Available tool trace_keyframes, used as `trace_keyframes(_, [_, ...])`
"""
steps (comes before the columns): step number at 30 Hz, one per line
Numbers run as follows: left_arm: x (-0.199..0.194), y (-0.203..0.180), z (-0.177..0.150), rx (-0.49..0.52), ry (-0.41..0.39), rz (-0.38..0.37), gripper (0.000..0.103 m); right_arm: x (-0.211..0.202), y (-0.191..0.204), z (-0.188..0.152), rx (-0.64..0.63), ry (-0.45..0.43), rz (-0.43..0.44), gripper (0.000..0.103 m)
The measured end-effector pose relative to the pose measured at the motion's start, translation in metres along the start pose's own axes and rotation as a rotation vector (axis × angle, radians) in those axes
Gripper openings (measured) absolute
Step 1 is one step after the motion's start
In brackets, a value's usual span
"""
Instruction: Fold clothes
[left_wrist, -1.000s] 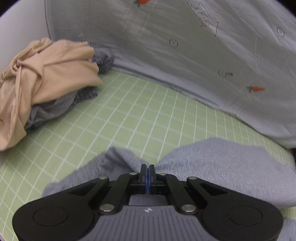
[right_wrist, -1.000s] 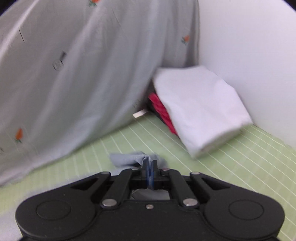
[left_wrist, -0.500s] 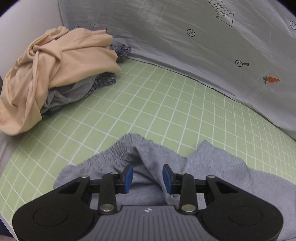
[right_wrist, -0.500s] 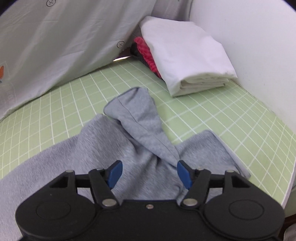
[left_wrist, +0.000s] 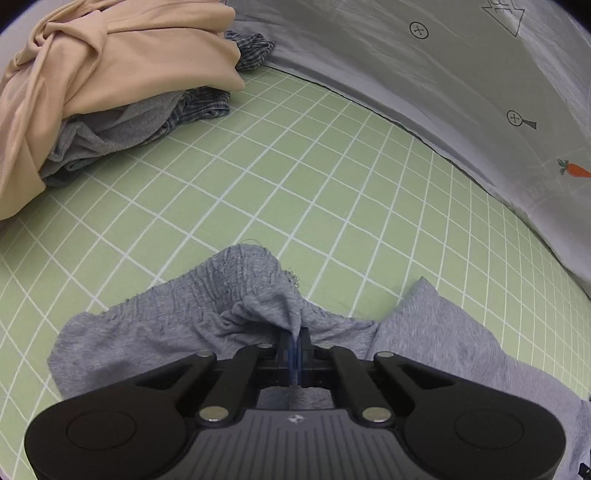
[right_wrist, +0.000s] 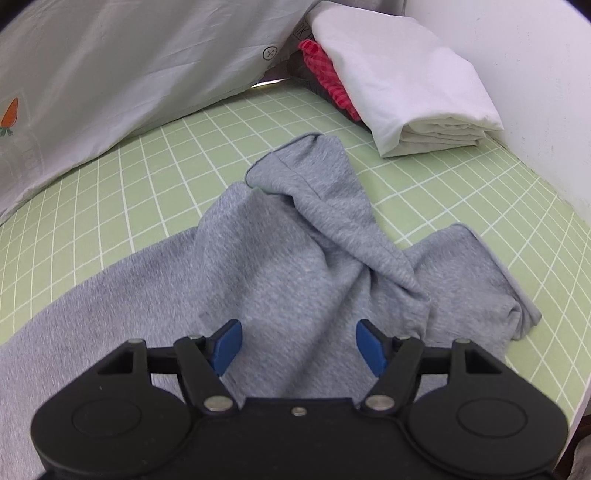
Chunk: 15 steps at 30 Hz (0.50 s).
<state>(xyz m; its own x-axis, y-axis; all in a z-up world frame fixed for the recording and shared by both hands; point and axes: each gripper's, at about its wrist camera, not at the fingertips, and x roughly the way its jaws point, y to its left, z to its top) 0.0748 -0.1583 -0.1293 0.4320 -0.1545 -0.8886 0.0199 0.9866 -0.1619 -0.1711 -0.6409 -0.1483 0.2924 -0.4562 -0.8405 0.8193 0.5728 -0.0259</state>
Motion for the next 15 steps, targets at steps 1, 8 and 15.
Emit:
trace_keyframes(1, [-0.007,0.004,-0.008,-0.006,-0.005,0.006,0.002,-0.001,0.000,-0.004,-0.016,0.004,-0.001,0.069])
trace_keyframes(8, [-0.026,0.037,-0.081,-0.104,0.061,0.028,0.002,-0.007,-0.003,-0.025,-0.079,0.026,0.031,0.069])
trace_keyframes(15, [-0.044,0.035,-0.094,-0.071,0.042,0.022,0.008,-0.012,0.000,-0.028,-0.098,0.030,0.066,0.069])
